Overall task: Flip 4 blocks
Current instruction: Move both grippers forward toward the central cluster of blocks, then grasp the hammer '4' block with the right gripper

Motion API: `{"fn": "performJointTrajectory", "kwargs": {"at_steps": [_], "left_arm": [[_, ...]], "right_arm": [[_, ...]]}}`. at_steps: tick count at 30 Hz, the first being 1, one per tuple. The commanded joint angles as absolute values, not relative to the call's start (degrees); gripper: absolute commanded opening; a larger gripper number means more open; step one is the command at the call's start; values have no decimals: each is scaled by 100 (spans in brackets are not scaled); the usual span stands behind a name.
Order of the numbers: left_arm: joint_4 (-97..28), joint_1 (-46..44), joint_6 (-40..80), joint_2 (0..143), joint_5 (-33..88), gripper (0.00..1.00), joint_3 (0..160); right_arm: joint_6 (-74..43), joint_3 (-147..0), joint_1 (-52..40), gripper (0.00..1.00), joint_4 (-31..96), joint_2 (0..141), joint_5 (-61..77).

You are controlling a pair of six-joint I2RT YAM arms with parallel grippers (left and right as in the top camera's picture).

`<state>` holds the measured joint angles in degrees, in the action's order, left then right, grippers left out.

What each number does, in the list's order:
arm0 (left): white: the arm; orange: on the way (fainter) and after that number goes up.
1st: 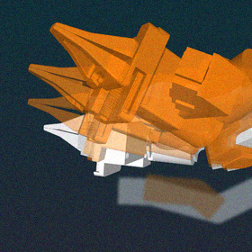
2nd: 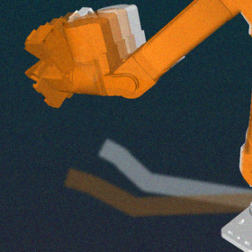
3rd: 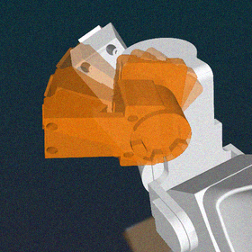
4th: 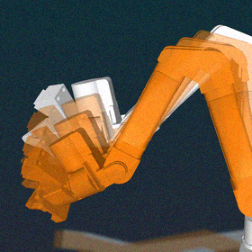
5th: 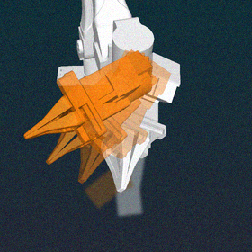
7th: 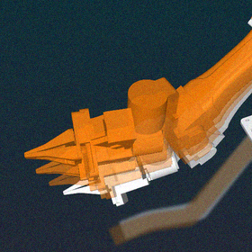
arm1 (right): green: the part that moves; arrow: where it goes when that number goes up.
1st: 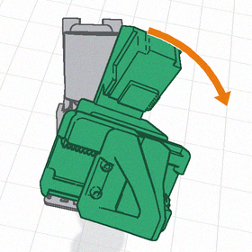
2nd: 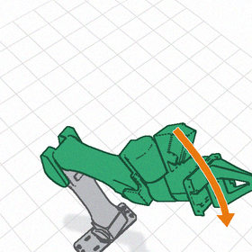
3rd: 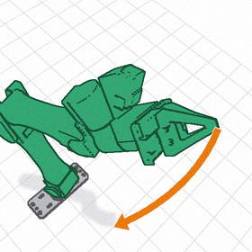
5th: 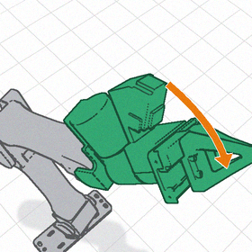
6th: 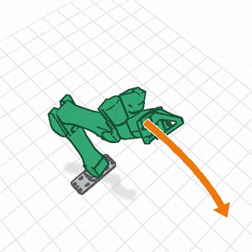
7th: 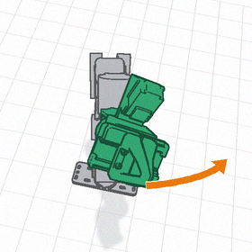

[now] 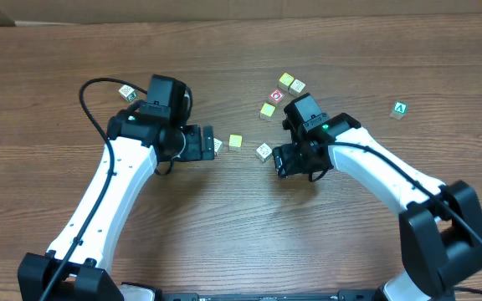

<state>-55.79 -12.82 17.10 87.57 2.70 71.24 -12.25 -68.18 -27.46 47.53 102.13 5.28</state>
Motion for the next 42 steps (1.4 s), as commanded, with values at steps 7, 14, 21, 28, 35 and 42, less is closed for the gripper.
{"fn": "performJointTrajectory", "kwargs": {"at_steps": [7, 14, 21, 28, 35, 42], "left_arm": [[-5492, -1201, 1822, 8801, 150, 100, 7247], [-5481, -1201, 1822, 8807, 148, 100, 7247], [-5478, -1201, 1802, 8807, 148, 100, 7247], [-5483, -1201, 1802, 8807, 150, 100, 7247], [-5540, -1201, 1802, 8807, 150, 100, 7247], [-5555, -1201, 1804, 8807, 154, 100, 7247]], "right_arm": [[-888, -6897, -2635, 72, 4434, 10307, 679], [-812, -6895, -2635, 67, 4438, 10462, 926], [-698, -6886, -2733, 65, 4418, 10680, 1168], [-716, -6884, -2834, 55, 4375, 10742, 1166], [-902, -6869, -2834, 42, 4344, 10954, 1164], [-1052, -6873, -2834, 34, 4309, 10997, 1162]]}}
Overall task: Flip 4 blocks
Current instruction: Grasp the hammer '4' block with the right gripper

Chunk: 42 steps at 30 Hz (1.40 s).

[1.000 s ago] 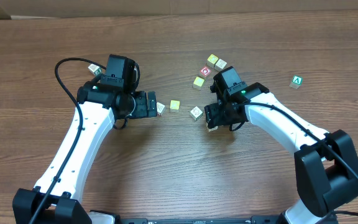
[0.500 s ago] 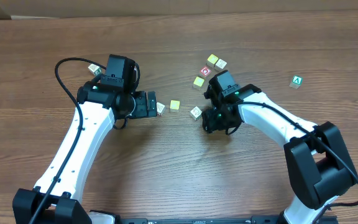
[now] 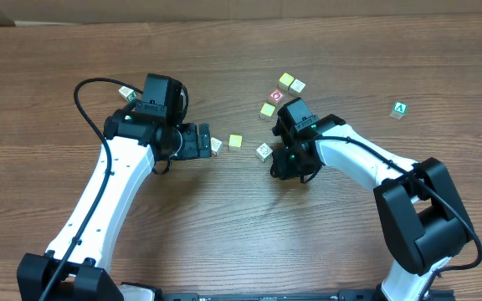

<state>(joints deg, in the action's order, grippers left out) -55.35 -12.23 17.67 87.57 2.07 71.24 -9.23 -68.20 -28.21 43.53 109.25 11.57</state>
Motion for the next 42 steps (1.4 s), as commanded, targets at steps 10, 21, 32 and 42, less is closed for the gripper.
{"fn": "performJointTrajectory", "kwargs": {"at_steps": [10, 21, 32, 42], "left_arm": [[-5548, -1201, 1806, 8807, 154, 100, 7247], [-5594, -1201, 1804, 8807, 150, 100, 7247], [-5594, -1201, 1804, 8807, 150, 100, 7247], [-5658, -1201, 1802, 8807, 150, 100, 7247]], "right_arm": [[-1098, -7249, -2836, 15, 4797, 10951, 1162], [-1804, -7784, -2847, 5, 5940, 10287, 969], [-2676, -6477, -3496, 4, 6134, 9067, 613], [-3726, -4512, -3813, 4, 5301, 8385, 801]]}}
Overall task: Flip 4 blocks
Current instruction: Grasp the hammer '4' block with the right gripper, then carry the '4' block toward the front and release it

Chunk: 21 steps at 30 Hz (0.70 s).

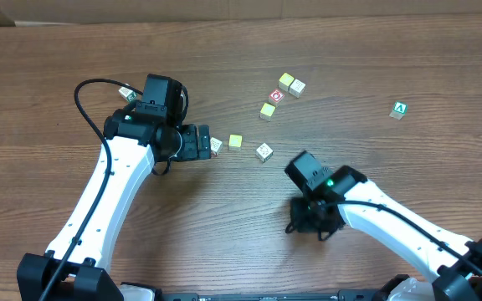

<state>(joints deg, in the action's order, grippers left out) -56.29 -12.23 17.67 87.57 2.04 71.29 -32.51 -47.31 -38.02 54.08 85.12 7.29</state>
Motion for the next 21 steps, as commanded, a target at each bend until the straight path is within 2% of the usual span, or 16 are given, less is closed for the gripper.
{"fn": "performJointTrajectory", "kwargs": {"at_steps": [1, 10, 17, 21], "left_arm": [[-5658, -1201, 1802, 8807, 150, 100, 7247], [-5658, -1201, 1802, 8807, 150, 100, 7247], [-5658, -1201, 1802, 8807, 150, 100, 7247], [-5658, -1201, 1802, 8807, 150, 100, 7247]], "right_arm": [[-3767, -4458, -3813, 4, 5251, 8385, 803], [-3754, -4202, -3820, 7, 4825, 8392, 803], [-3798, -4200, -3820, 29, 4869, 8392, 821], [-3795, -4200, -3820, 36, 4866, 8392, 856]]}}
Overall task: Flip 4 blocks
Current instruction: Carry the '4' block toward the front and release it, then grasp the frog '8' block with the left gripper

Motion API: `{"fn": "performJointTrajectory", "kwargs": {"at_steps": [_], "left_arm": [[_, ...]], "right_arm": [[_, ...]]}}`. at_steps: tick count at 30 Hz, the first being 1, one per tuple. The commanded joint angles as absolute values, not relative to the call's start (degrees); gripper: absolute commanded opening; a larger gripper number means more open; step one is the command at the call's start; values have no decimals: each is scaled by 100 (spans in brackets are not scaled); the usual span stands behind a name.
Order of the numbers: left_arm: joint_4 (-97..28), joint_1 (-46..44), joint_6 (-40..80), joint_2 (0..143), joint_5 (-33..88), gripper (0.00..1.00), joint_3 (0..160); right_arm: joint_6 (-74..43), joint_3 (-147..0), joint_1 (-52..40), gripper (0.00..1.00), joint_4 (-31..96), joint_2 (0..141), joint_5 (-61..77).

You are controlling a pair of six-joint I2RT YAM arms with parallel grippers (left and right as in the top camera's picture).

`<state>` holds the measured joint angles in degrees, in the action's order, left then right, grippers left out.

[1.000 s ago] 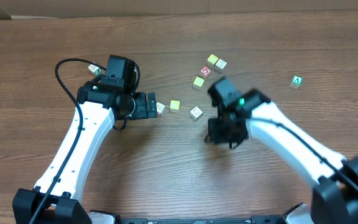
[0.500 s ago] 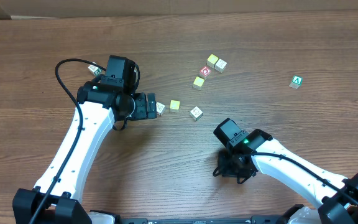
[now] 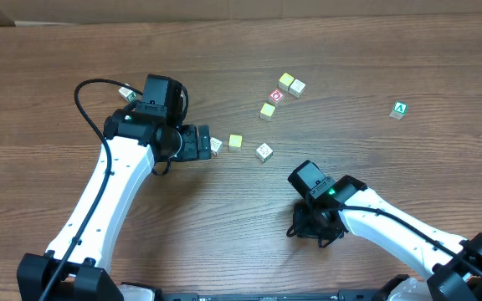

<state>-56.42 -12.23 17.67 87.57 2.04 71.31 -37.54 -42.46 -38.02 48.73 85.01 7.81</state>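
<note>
Several small blocks lie scattered on the wooden table (image 3: pixel 74 50). My left gripper (image 3: pixel 207 144) lies low at centre left, and a pale patterned block (image 3: pixel 216 145) sits right at its fingertips. Whether the fingers pinch it is unclear from above. A yellow-green block (image 3: pixel 235 141) and a white patterned block (image 3: pixel 264 151) lie just to the right of it. My right gripper (image 3: pixel 301 229) is near the front of the table, well clear of every block, with its fingers hidden under the wrist.
Further back lie a yellow block (image 3: pixel 268 109), a red block (image 3: pixel 277 96) and two pale blocks (image 3: pixel 290 83). A green block (image 3: pixel 400 109) sits alone at the far right. Another block (image 3: pixel 126 94) peeks out behind the left arm.
The right arm has shifted slightly right and toward the front edge. The left arm and all the blocks are where they were.
The right gripper was first down beside the white patterned block in the middle, and stayed there at the second moment. Then it stood far back near the front of the table, with the block left lying alone. The left gripper stayed by its pale block throughout.
</note>
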Motion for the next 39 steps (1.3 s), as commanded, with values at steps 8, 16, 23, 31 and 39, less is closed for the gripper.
{"fn": "performJointTrajectory", "kwargs": {"at_steps": [8, 16, 23, 31, 39], "left_arm": [[-5660, -1201, 1802, 8807, 150, 100, 7247], [-5673, -1201, 1800, 8807, 148, 100, 7247], [-5671, -1201, 1800, 8807, 148, 100, 7247], [-5653, -1208, 1772, 8807, 427, 100, 7234], [-5229, -1776, 735, 9354, 1350, 79, 7201]], "right_arm": [[-3798, -4200, -3820, 44, 4866, 8392, 862], [-3795, -4630, -3813, 47, 5070, 8388, 548], [-3420, -5649, -3815, 57, 5321, 8385, 283], [-3682, -5806, -3651, 70, 4705, 8490, 259], [-3345, -6534, -2137, 70, 5476, 8315, 862]]}}
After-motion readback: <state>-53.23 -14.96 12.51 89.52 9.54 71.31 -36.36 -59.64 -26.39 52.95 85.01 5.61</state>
